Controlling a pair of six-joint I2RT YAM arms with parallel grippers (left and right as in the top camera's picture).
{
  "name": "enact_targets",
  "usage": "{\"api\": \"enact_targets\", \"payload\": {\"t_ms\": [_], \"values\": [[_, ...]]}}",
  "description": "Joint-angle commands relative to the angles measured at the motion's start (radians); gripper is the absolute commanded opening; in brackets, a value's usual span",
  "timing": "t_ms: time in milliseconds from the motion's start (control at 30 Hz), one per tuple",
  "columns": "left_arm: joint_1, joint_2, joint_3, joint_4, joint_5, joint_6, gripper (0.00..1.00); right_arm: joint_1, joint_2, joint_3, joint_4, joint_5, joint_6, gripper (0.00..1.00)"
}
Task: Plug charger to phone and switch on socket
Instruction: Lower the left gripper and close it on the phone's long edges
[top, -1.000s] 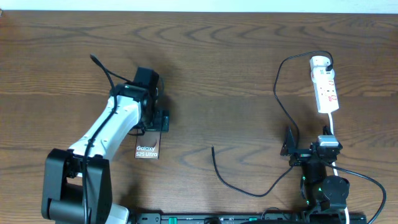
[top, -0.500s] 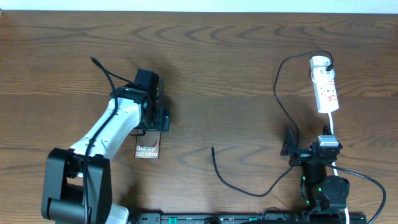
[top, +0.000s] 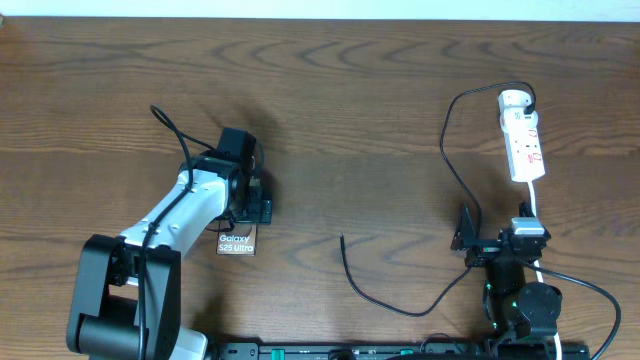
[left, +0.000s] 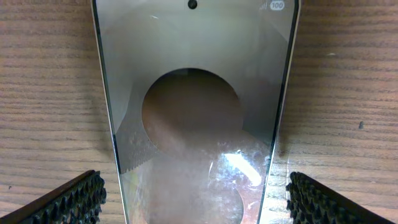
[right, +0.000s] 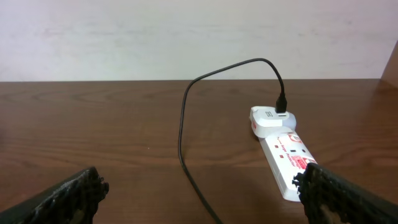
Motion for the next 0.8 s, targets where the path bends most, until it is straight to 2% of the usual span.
{"api": "enact_targets", "payload": {"t_ms": [0,767], "values": [[0.0,-0.012,0.002,-0.002,0.01,0.002,0.92,0.007,-0.005,-0.001,-0.004,0.008,0.01,0.99],[0.0,-0.011,-0.048,0.065,0.009,0.021,0.93,0.007,-0.005,-0.001,-0.004,0.008,0.01,0.99]]}}
